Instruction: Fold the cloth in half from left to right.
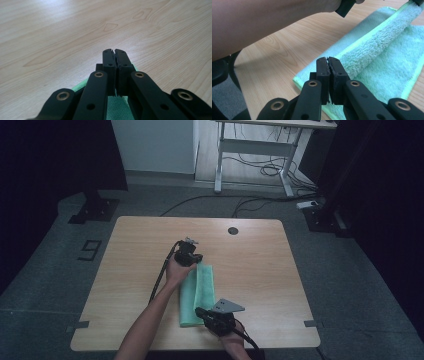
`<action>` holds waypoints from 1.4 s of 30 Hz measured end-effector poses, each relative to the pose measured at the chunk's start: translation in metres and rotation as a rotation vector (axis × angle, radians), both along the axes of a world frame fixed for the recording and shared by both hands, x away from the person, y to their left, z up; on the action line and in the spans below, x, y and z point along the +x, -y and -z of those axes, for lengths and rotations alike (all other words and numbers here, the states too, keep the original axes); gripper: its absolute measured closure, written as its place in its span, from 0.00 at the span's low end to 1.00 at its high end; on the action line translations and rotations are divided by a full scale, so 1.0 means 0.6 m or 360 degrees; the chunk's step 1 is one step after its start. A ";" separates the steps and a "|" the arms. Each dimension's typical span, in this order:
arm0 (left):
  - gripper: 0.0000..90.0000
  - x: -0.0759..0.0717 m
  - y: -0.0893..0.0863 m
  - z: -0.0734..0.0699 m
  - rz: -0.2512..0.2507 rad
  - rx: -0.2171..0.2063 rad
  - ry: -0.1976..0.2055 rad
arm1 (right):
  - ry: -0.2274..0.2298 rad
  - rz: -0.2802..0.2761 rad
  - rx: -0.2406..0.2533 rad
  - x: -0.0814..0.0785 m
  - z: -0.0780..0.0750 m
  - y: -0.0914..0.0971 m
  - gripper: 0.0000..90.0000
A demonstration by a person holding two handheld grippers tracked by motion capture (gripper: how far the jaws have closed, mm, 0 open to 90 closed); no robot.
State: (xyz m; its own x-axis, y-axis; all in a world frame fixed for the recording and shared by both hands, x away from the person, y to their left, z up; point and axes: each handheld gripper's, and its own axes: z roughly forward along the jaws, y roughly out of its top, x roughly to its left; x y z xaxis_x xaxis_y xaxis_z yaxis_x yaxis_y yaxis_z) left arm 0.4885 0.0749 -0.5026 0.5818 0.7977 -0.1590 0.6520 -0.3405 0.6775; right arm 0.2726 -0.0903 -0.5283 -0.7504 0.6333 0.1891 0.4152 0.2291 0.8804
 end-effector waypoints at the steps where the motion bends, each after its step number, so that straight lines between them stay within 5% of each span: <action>1: 0.97 0.002 0.003 0.004 -0.0002 0.0006 -0.0006 | -0.0003 0.0001 -0.0007 0.000 0.002 0.002 0.97; 29: 0.94 0.012 0.047 0.038 -0.0002 -0.0001 -0.0054 | -0.0098 0.0068 -0.0078 0.000 0.035 0.046 0.92; 34: 0.84 0.008 0.051 0.031 0.0013 -0.0004 0.0005 | -0.0113 0.0098 -0.0092 0.001 0.038 0.055 0.87; 42: 0.54 -0.002 0.027 0.004 -0.0018 -0.0022 0.0113 | -0.0143 0.0171 -0.0175 -0.003 0.037 0.075 0.65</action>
